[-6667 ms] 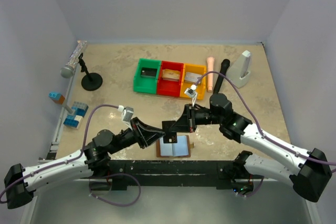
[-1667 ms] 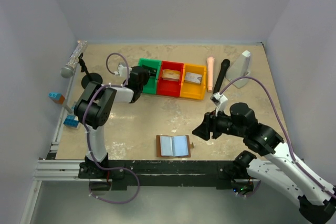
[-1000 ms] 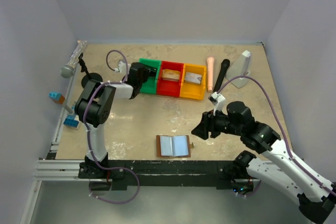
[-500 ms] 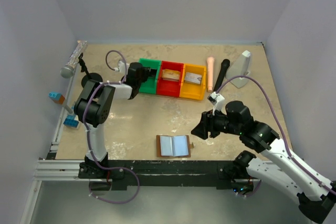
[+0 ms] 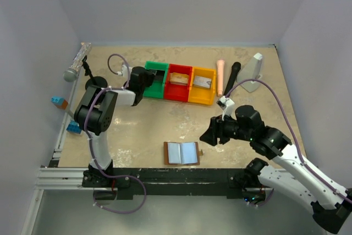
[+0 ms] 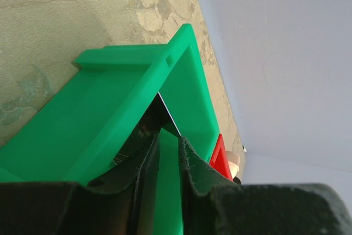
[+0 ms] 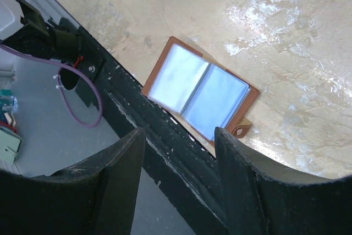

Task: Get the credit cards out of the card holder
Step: Place the credit card in the storage box.

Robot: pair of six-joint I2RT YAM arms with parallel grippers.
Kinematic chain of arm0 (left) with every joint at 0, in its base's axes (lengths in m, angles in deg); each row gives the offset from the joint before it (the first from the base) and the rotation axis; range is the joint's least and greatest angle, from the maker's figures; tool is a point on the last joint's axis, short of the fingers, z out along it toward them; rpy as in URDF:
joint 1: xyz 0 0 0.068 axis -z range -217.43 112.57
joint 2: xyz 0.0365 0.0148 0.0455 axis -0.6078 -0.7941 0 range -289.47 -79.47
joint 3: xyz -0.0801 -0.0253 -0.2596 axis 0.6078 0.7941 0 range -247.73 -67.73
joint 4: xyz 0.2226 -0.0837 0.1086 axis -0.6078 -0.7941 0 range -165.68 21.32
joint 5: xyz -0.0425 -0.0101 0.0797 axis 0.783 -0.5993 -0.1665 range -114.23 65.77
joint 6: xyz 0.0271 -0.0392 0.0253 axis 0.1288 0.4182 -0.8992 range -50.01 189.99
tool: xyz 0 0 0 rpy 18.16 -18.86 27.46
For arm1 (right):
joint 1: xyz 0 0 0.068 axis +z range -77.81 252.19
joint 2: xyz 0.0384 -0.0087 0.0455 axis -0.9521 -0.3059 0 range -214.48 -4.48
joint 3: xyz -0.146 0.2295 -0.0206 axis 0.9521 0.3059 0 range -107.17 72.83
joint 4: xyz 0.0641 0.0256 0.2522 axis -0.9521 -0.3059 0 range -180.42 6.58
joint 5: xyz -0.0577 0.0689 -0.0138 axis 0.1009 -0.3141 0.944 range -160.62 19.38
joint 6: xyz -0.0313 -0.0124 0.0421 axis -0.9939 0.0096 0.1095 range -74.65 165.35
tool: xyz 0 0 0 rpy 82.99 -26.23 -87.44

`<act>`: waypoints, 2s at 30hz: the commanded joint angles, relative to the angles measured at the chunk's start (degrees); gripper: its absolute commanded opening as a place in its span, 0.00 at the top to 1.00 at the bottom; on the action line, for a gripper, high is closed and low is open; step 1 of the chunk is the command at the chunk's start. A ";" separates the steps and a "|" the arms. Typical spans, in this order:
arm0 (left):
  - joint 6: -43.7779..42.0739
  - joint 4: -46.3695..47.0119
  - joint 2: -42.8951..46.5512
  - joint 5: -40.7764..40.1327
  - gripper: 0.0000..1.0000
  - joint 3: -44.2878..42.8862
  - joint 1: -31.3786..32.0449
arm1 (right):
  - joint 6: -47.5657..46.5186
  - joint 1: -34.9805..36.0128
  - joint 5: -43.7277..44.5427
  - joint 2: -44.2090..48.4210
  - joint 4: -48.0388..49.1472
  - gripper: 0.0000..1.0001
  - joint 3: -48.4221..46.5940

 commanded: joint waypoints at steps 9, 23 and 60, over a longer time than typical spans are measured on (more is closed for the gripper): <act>-1.87 -3.36 2.10 1.70 0.72 3.92 -2.28 | 0.51 0.10 0.80 0.00 2.64 0.42 -1.15; -3.02 -5.11 1.48 5.30 0.59 3.92 -2.72 | 0.86 0.10 0.62 -0.88 3.34 0.42 -1.15; -4.42 -15.41 9.47 13.03 0.56 6.21 -2.64 | 2.10 0.01 0.01 0.27 5.37 0.42 0.70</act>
